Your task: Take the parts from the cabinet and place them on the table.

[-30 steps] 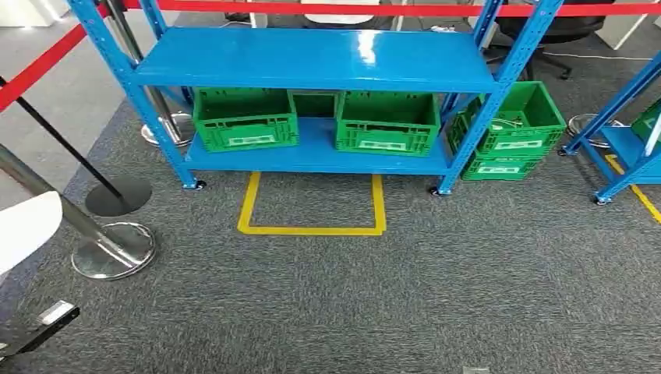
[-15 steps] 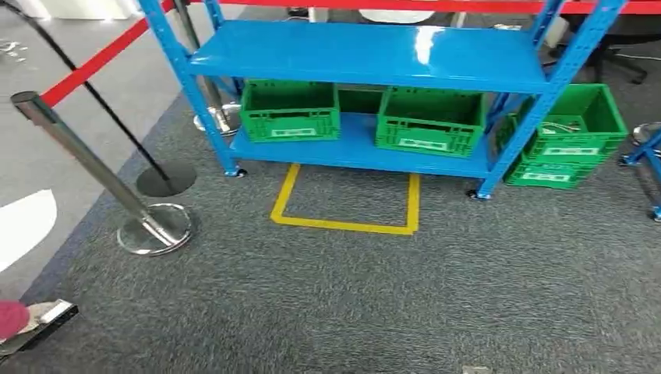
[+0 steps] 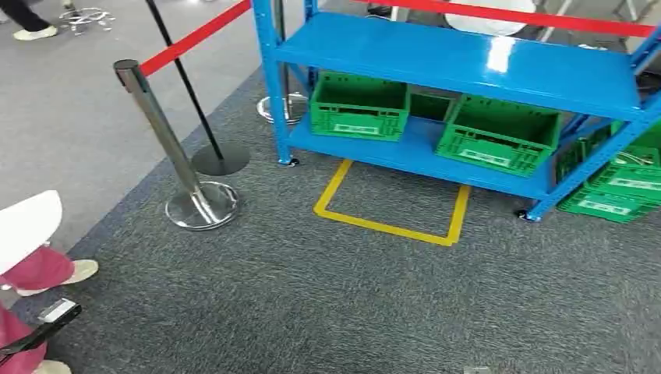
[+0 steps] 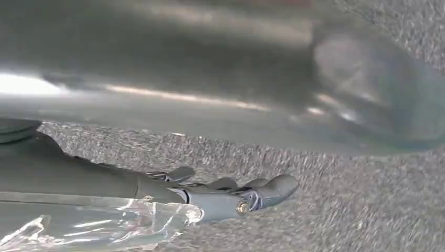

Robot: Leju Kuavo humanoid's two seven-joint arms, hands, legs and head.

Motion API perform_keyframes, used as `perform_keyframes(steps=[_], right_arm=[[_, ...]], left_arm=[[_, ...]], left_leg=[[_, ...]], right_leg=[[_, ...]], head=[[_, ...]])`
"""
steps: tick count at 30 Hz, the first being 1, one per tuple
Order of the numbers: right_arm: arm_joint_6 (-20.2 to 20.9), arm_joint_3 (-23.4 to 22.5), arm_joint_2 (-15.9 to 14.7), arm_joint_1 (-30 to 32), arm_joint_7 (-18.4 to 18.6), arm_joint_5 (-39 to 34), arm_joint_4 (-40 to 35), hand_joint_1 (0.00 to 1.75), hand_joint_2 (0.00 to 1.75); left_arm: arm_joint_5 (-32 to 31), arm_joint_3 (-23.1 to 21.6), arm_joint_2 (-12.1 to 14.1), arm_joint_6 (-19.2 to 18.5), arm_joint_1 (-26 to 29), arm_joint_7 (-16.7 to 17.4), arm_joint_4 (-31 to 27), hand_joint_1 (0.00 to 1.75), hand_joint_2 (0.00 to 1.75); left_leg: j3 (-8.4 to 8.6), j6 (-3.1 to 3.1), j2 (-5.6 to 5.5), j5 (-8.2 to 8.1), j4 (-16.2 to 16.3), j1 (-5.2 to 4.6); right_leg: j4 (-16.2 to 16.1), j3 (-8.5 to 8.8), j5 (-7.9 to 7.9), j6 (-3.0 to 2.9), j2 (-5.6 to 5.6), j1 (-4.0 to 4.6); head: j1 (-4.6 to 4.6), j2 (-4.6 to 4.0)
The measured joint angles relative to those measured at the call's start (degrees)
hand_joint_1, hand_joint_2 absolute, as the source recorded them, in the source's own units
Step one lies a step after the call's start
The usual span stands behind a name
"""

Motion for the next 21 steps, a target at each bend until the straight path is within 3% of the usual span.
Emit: perform_keyframes(steps=[1,2,3,4,5,6,8,10,11,12,13,14,15,16,17,18,19,20,21], right_arm=[[0.0,0.0,0.0,0.0,0.0,0.0,0.0,0.0,0.0],[0.0,0.0,0.0,0.0,0.0,-0.1,0.0,0.0,0.0],[0.0,0.0,0.0,0.0,0.0,-0.1,0.0,0.0,0.0],[0.0,0.0,0.0,0.0,0.0,-0.2,0.0,0.0,0.0],[0.0,0.0,0.0,0.0,0.0,-0.2,0.0,0.0,0.0],[0.1,0.0,0.0,0.1,0.0,-0.3,0.1,0.0,0.0],[0.1,0.0,0.0,0.0,0.0,-0.4,0.1,0.0,0.0],[0.1,0.0,0.0,-0.1,0.0,-0.4,0.1,0.0,0.0],[0.1,0.0,0.0,-0.2,-0.1,-0.4,0.1,0.0,0.0],[0.1,0.0,0.0,-0.2,-0.1,-0.5,0.1,0.0,0.0],[0.1,0.0,0.0,-0.2,-0.1,-0.5,0.1,0.0,0.0],[0.1,-0.1,0.0,-0.1,-0.1,-0.5,0.1,0.0,0.0],[0.1,-0.1,0.0,-0.1,-0.1,-0.5,0.2,0.0,0.0],[0.1,-0.1,0.0,-0.1,-0.1,-0.5,0.2,0.0,0.0],[0.1,-0.1,0.0,-0.1,-0.1,-0.5,0.2,0.0,0.0],[0.1,-0.1,0.0,-0.2,-0.1,-0.5,0.2,0.0,0.0],[0.1,-0.1,0.0,-0.2,-0.1,-0.5,0.2,0.0,0.0],[0.1,0.0,0.0,-0.2,-0.1,-0.5,0.2,0.0,0.0],[0.1,0.0,0.0,-0.2,-0.1,-0.5,0.2,0.0,0.0]], left_arm=[[0.0,-0.1,0.0,0.0,0.0,0.0,0.1,1.75,1.75],[0.0,-0.2,0.0,0.0,0.0,-0.2,0.2,1.75,1.75],[0.0,-0.2,0.0,0.0,0.0,-0.3,0.2,1.75,1.75],[0.0,-0.2,-0.1,0.0,0.0,-0.5,0.2,1.75,1.75],[0.0,-0.2,-0.1,0.0,0.0,-0.5,0.2,1.75,1.75],[0.0,-0.2,0.0,0.1,-0.1,-0.5,0.2,1.75,1.75],[0.0,-0.1,0.0,0.2,-0.2,-0.6,0.2,1.75,1.75],[0.0,-0.1,0.0,0.2,0.0,-0.6,0.2,1.75,1.75],[0.0,-0.1,0.0,0.2,0.2,-0.7,0.2,1.75,1.75],[0.0,-0.1,0.0,0.2,0.1,-0.7,0.3,1.75,1.75],[0.0,-0.1,0.0,0.2,-0.2,-0.7,0.3,1.75,1.75],[0.0,-0.1,0.0,0.2,-0.5,-0.7,0.3,1.75,1.75],[0.0,-0.2,0.0,0.2,-0.4,-0.7,0.4,1.75,1.75],[0.0,-0.2,0.0,0.2,-0.3,-0.7,0.5,1.75,1.75],[0.0,-0.2,0.0,0.2,-0.3,-0.7,0.5,1.75,1.75],[0.0,-0.2,0.0,0.1,-0.3,-0.7,0.6,1.75,1.75],[0.0,-0.2,0.0,0.1,-0.3,-0.7,0.6,1.75,1.75],[0.0,-0.2,0.0,0.1,-0.3,-0.7,0.6,1.75,1.75],[0.0,-0.1,0.0,0.1,-0.4,-0.8,0.6,1.75,1.75]], left_leg=[[-0.15,-0.04,-0.76,0.16,0.0,-0.02],[-0.17,-0.1,-1.57,0.25,0.0,0.0],[-0.16,-0.22,-2.39,0.33,0.0,0.06],[-0.1,-0.35,-3.26,0.4,0.0,0.14],[-0.11,-0.54,-4.14,0.5,0.1,0.24],[-0.37,-0.91,-4.8,0.61,0.2,0.08],[-1.17,-1.69,-6.16,0.97,0.4,0.28],[-1.74,-2.62,-7.63,1.58,0.1,0.56],[-1.9,-2.74,-6.94,1.33,0.5,0.72],[-2.85,-2.81,-3.22,-0.28,2.4,0.17],[-4.69,-3.03,-0.98,-2.65,6.0,0.01],[-6.96,-3.18,0.09,-5.05,10.9,0.03],[-9.11,-3.28,0.46,-7.0,15.6,0.06],[-10.55,-3.34,0.48,-7.92,18.9,0.05],[-10.36,-3.37,0.49,-7.28,18.9,0.05],[-8.77,-3.33,0.61,-5.42,16.3,0.05],[-5.94,-3.26,1.2,-3.0,11.5,0.04],[-2.74,-3.19,2.48,-0.9,6.1,0.03],[0.13,-3.09,6.27,-0.07,1.7,-0.1]], right_leg=[[2.1,-0.99,-0.22,-0.04,0.0,-0.05],[1.2,-0.42,0.94,-0.09,0.01,-0.07],[-2.1,1.34,3.07,-0.17,0.12,-0.13],[-7.6,4.21,5.87,-0.31,0.69,-0.27],[-13.7,7.31,8.37,-0.37,2.67,-0.54],[-16.5,8.62,7.88,-0.4,5.76,-0.8],[-17.1,8.64,7.73,-0.45,4.86,-0.74],[-16.8,8.85,7.93,-1.15,3.51,-0.51],[-17.3,8.86,8.43,-1.86,2.49,-1.05],[-17.4,8.84,8.55,-2.19,1.74,-0.89],[-17.4,8.69,8.6,-2.35,0.94,-0.77],[-17.4,8.51,8.63,-2.44,0.06,-0.64],[-17.4,8.35,8.64,-2.54,-0.8,-0.53],[-17.4,8.23,8.64,-2.54,-1.67,-0.47],[-17.4,8.23,8.64,-2.53,-2.56,-0.44],[-17.4,8.25,8.62,-2.52,-3.45,-0.43],[-17.4,8.36,8.56,-2.43,-4.24,-0.43],[-17.4,8.53,8.46,-2.27,-4.95,-0.43],[-17.3,8.81,8.3,-1.99,-5.57,-0.08]], head=[[0.0,0.0],[0.02,0.0],[0.02,0.0],[0.02,0.0],[0.04,0.0],[0.02,0.0],[-0.04,0.0],[-0.09,0.0],[-0.05,0.0],[-0.33,0.0],[-0.59,0.0],[-0.57,0.0],[-0.55,0.0],[-0.59,0.0],[-0.57,0.0],[-0.57,0.0],[-0.57,0.0],[-0.59,0.0],[-0.61,0.0]])
